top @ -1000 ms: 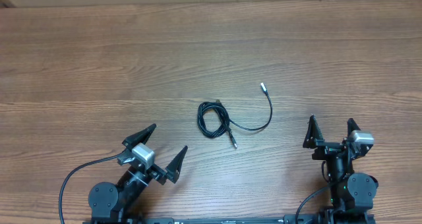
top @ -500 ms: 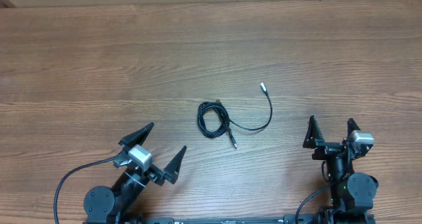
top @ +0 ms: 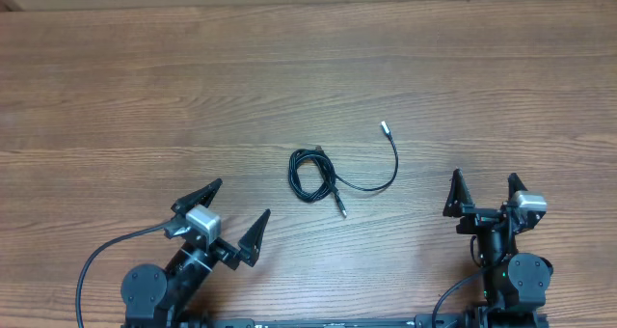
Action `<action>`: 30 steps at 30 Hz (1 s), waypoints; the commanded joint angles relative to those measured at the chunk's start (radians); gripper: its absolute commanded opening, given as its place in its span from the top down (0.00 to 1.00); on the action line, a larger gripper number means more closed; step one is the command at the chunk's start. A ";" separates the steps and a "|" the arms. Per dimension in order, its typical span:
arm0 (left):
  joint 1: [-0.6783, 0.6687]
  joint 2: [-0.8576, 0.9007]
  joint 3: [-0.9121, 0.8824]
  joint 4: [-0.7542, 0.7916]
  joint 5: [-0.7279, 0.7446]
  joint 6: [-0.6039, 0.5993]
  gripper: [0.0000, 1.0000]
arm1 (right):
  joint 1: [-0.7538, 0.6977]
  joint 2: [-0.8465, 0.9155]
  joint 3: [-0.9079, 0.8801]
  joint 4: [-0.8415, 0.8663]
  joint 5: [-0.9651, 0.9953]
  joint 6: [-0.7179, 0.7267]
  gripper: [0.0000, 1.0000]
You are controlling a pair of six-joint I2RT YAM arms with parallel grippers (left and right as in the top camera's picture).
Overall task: Untangle cables
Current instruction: 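Rotate and raise the left gripper toward the coiled black cable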
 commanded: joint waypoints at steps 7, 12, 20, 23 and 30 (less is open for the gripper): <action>-0.006 0.114 0.085 -0.016 -0.017 -0.009 0.01 | 0.005 -0.008 -0.011 0.005 0.013 0.003 0.00; -0.006 0.186 0.132 -0.080 -0.018 0.000 0.00 | 0.005 -0.008 -0.011 0.005 0.013 0.003 0.00; -0.006 0.234 0.158 -0.128 -0.017 0.013 0.00 | 0.005 -0.008 -0.011 0.005 0.013 0.003 0.00; -0.006 0.234 0.158 -0.150 -0.017 0.014 0.01 | 0.005 -0.008 -0.011 0.005 0.013 0.003 0.00; -0.006 0.234 0.158 -0.212 -0.018 0.014 0.01 | 0.005 -0.008 -0.011 0.005 0.013 0.003 0.00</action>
